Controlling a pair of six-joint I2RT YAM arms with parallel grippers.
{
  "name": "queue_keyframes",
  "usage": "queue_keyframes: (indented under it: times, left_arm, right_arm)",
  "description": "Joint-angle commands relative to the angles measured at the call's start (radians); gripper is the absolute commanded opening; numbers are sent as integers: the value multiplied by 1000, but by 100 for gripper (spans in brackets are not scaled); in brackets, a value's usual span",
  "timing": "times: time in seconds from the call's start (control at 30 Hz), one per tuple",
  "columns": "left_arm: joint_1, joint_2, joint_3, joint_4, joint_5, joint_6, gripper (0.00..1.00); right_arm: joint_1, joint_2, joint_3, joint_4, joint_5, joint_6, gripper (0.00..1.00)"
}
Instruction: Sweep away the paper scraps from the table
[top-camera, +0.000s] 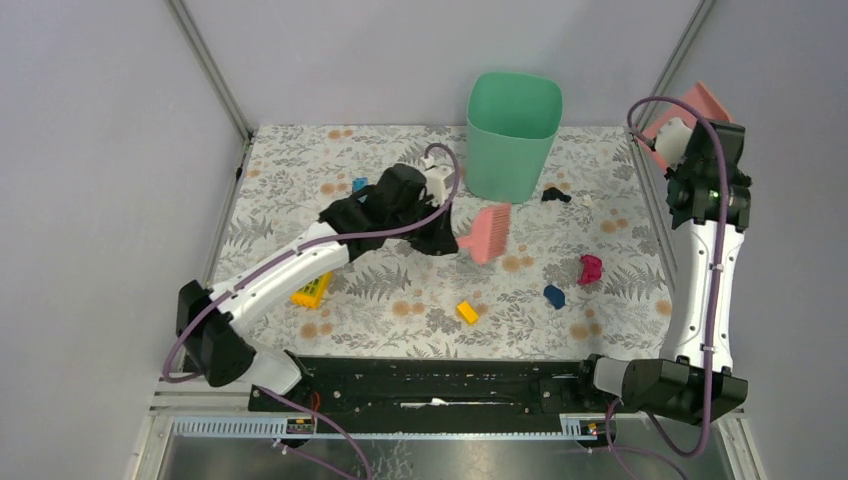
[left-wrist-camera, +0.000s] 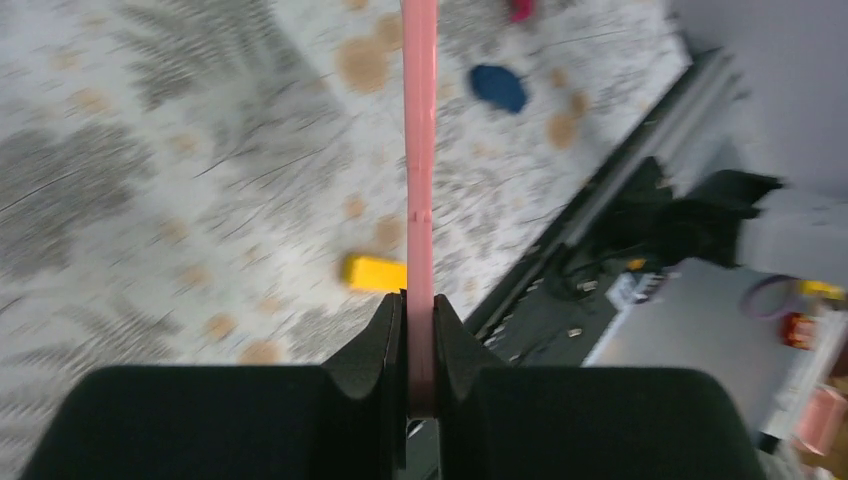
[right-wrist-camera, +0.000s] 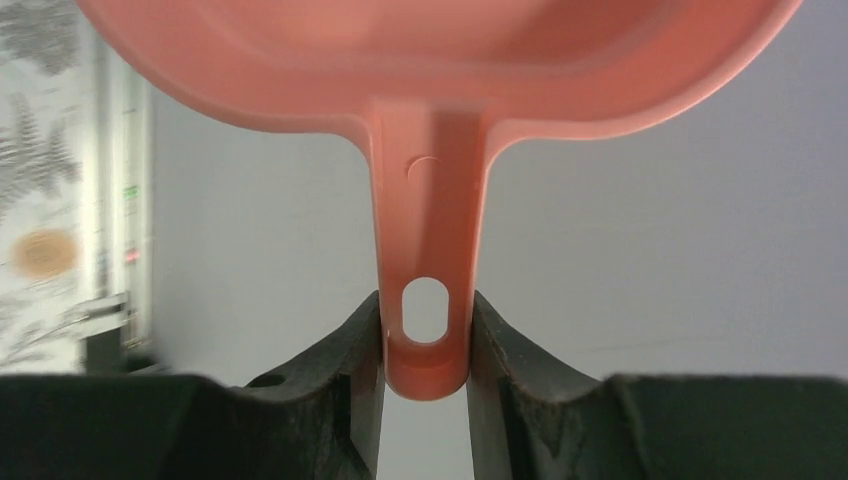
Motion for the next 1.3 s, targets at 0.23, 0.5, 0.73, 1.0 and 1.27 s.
queue_keyframes:
  times: [0.23, 0.5, 0.73, 1.0, 1.27]
  left_arm:
    - [-141, 351, 102, 643, 245, -416, 0]
    - [-195, 664, 183, 987, 338, -689, 0]
    - [-244, 895, 443, 855, 357, -731, 0]
    - [-191, 862, 408, 639, 327, -655, 0]
    - [-72, 592, 170, 317, 246, -431, 0]
  right_arm:
    - [-148, -184, -194, -150, -447, 477, 0]
    - [-148, -290, -299, -99, -658, 625, 0]
    - [-148, -383, -453, -9, -668, 598, 0]
    - [-148, -451, -620, 98, -649, 521, 0]
    - [-148, -441, -687, 114, -671, 499, 0]
